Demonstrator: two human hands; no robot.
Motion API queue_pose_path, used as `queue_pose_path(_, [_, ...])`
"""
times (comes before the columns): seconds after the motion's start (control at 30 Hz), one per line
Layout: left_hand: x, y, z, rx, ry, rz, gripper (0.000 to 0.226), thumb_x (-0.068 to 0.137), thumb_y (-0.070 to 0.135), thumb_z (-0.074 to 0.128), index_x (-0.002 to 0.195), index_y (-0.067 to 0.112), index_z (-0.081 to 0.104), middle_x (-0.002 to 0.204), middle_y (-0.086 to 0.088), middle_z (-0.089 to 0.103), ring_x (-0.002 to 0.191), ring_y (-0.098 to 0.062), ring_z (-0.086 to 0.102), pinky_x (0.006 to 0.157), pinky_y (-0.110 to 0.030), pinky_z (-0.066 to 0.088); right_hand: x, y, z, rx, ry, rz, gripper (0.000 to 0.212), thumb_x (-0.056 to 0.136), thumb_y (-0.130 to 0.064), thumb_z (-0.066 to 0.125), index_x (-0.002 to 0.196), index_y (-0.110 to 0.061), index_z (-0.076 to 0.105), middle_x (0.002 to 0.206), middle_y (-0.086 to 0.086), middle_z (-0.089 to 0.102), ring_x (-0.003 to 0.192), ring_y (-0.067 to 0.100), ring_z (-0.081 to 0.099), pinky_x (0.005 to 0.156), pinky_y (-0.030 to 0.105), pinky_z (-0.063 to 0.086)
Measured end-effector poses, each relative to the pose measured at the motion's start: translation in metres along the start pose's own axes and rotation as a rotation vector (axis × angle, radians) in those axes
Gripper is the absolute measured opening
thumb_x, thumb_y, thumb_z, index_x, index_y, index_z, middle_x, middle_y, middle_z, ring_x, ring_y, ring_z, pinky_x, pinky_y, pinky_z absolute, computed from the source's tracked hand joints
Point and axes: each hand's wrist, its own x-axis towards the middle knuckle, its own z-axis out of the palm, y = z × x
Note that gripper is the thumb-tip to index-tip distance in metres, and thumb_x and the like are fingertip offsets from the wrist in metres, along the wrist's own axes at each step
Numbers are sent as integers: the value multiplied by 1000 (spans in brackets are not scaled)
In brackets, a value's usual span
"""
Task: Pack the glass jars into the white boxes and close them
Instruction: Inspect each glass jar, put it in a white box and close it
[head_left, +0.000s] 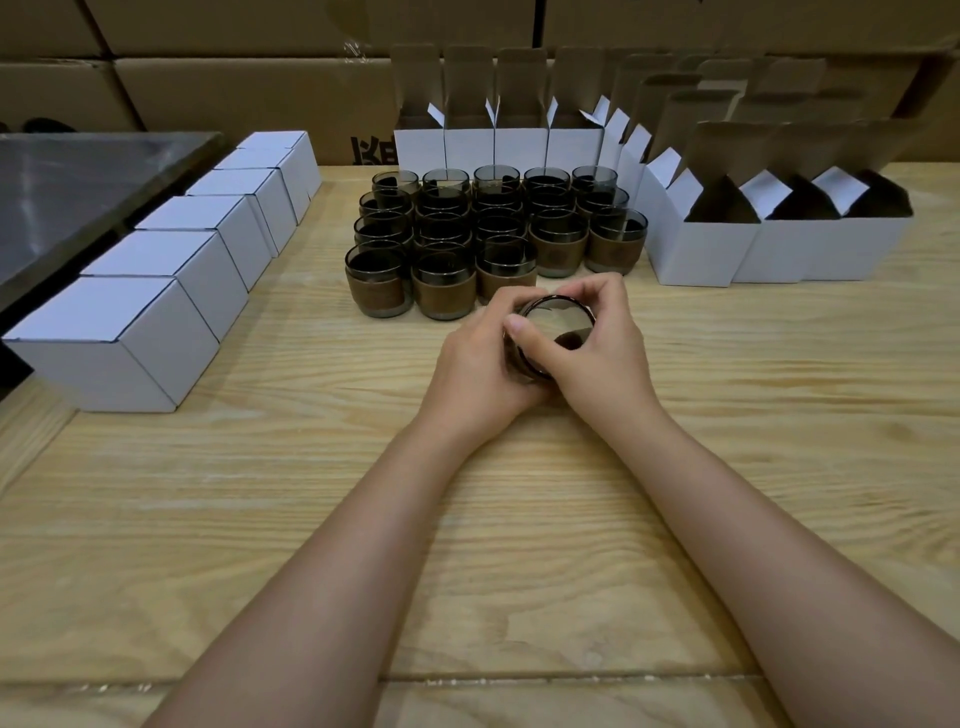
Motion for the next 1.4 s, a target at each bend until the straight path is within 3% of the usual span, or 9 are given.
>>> queue_pose_path(0.27, [-1,2,-1,25,-30,25,70,62,23,85,122,33,49,101,10,64,92,-10,60,79,-28,49,1,0,4,38,63,-26,16,95,-33,56,93,-20,47,84,-15,55,74,-17,51,68,4,38])
queue_pose_path(0.43, [-1,1,-2,-23,-42,-24,74,63,26,86,127,32,49,103,14,62,97,-1,60,83,-17,48,3,1,2,95,55,-16,18,102,-24,44,85,-28,48,77,-15,57,69,-12,52,65,7,39])
queue_pose_path(0.57, [1,-1,-3,-90,-27,-36,74,64,24,89,128,28,51,107,19,62,102,8,56,83,-10,45,3,0,-3,201,-23,44,21,103,-22,41,90,-25,58,89,-6,64,83,11,59,77,34,51])
queue_pose_path(0.67, [1,-4,-3,-132,-11,-36,75,64,18,89,128,26,52,109,20,62,100,13,55,82,-7,44,4,-1,-7,282,-90,65,23,103,-18,40,97,-20,61,100,2,66,92,21,60,84,43,51])
queue_pose_path(0.83, [3,-6,-4,-206,35,-62,73,63,18,90,123,34,51,109,23,62,101,14,55,79,-3,40,7,2,-14,376,-244,76,28,103,-16,38,118,-23,60,110,-2,68,102,11,64,81,25,52])
queue_pose_path(0.93, [4,-6,-5,-252,46,-88,73,65,20,89,125,34,50,112,20,63,103,11,56,80,-3,41,9,5,-20,453,-364,84,42,89,-18,51,131,-23,52,124,0,63,112,20,61,87,31,52])
queue_pose_path(1.07, [4,-4,-6,-268,31,-79,77,68,20,87,134,29,48,120,21,60,107,12,54,83,-5,42,8,5,-22,434,-410,74,64,79,-13,62,140,-16,44,132,4,57,107,44,55,95,57,45])
queue_pose_path(1.23, [2,-1,-8,-288,-25,-83,95,70,29,86,146,40,31,131,14,55,112,2,57,90,-19,51,9,5,-20,463,-323,151,38,89,-17,64,126,-17,56,122,13,64,109,31,64,90,52,54])
queue_pose_path(1.4, [0,0,-8,-288,-86,-63,109,65,25,89,148,46,21,139,8,48,122,-4,54,101,-33,49,9,1,-14,483,-202,301,25,94,-35,56,111,-17,61,95,7,75,85,33,72,69,41,61])
